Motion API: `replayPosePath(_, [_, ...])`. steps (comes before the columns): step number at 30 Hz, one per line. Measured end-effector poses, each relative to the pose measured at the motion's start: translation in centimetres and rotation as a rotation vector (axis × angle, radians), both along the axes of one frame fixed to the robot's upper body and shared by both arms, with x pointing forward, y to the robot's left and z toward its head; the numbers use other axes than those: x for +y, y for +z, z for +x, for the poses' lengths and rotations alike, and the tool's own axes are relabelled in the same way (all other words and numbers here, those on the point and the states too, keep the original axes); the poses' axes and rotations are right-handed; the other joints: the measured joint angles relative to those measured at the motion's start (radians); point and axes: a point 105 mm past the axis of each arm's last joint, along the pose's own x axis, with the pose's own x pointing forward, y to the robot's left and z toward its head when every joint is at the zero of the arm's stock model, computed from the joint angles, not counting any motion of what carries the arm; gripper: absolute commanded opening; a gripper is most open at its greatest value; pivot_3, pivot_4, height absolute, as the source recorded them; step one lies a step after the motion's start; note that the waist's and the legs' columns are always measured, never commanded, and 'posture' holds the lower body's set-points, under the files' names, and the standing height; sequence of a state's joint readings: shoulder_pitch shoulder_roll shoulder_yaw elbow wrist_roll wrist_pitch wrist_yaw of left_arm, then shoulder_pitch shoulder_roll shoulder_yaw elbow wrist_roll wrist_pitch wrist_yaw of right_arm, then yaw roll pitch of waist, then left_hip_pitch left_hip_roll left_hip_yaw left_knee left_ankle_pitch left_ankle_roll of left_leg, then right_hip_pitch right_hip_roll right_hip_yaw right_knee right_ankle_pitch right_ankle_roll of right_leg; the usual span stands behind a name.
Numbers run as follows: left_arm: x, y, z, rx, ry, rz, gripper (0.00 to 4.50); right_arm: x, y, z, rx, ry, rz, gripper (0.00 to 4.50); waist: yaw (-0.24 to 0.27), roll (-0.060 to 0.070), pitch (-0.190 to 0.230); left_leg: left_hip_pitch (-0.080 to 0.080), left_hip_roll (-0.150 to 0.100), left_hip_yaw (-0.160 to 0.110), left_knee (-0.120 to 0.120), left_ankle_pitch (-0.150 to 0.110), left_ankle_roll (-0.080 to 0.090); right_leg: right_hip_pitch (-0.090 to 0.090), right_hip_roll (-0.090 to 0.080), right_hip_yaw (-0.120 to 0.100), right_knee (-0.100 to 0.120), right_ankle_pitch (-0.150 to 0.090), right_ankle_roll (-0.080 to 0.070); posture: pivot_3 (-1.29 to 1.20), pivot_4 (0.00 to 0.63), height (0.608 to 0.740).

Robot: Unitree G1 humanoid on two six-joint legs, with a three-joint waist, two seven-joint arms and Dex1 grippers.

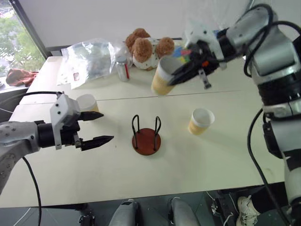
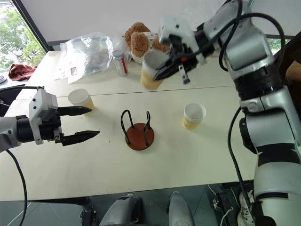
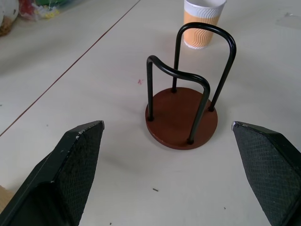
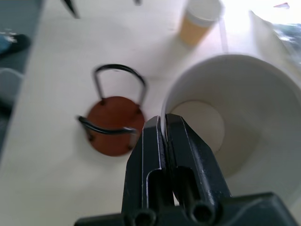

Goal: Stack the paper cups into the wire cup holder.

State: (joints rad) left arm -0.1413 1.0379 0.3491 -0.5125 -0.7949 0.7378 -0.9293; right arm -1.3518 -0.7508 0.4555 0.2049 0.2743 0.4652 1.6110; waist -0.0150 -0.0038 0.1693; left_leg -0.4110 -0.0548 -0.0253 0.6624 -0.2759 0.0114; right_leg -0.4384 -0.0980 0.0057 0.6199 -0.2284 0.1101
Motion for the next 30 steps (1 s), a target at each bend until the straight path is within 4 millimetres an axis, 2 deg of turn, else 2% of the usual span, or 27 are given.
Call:
replayPosePath(2, [0.0, 0.0, 0.0, -0.001, 0.001, 0.001, 4.5, 0.9, -1.2, -0.8, 0.078, 0.023, 0.0, 0.06, 0.0, 0.0, 0.0, 0.0, 0.0, 0.0, 0.001, 0.0, 0.0, -0.001, 0.0, 0.001, 0.002, 0.0, 0.0, 0.0, 0.15, 0.74])
replayPosePath(8, [0.1, -0.3, -0.1, 0.01, 0.001, 0.001, 4.5, 2.4, -2.1, -2.9, 0.096, 0.103, -0.038, 0.06, 0.001, 0.0, 0.0, 0.0, 0.0, 0.0, 0.001, 0.0, 0.0, -0.003, -0.001, 0.0, 0.007, 0.0, 0.0, 0.0, 0.15, 0.74])
replayPosePath(12, [0.1, -0.3, 0.0, 0.007, 0.008, -0.003, 4.5, 2.9, -2.7, -2.8, 0.079, 0.125, -0.067, 0.06, 0.0, 0.0, 0.0, 0.0, 0.0, 0.0, 0.001, 0.0, 0.0, -0.003, 0.0, 0.0, 0.007, 0.0, 0.0, 0.0, 0.15, 0.74])
replayPosePath(18, [-0.4, -0.6, -0.1, 0.003, 0.014, -0.033, 4.5, 3.7, -4.1, -1.2, 0.044, 0.116, -0.105, 0.06, -0.002, 0.0, 0.0, 0.001, 0.0, 0.0, 0.001, 0.001, -0.002, -0.004, 0.0, 0.0, 0.008, 0.0, 0.0, 0.0, 0.15, 0.74])
replayPosePath(24, [-0.8, -0.8, -0.1, 0.001, 0.02, -0.06, 4.5, 4.0, -4.7, -1.5, 0.095, 0.134, -0.112, 0.06, 0.0, 0.0, 0.0, 0.001, 0.0, 0.0, 0.001, 0.003, -0.004, -0.003, 0.0, 0.0, 0.008, 0.0, 0.0, 0.0, 0.15, 0.74])
replayPosePath(27, [-0.8, -0.8, -0.1, 0.0, 0.024, -0.062, 4.5, 4.2, -4.9, -1.6, 0.104, 0.145, -0.119, 0.96, 0.0, 0.0, 0.0, 0.001, 0.0, 0.0, 0.001, 0.003, -0.004, -0.004, 0.0, 0.0, 0.009, 0.0, 0.0, 0.0, 0.15, 0.74])
replayPosePath(30, [-0.8, -0.8, 0.0, -0.001, 0.03, -0.062, 4.5, 4.2, -5.0, -1.6, 0.104, 0.144, -0.119, 2.44, 0.0, 0.0, 0.0, 0.001, 0.0, 0.0, 0.001, 0.003, -0.004, -0.004, 0.0, 0.0, 0.009, 0.0, 0.0, 0.0, 0.15, 0.74])
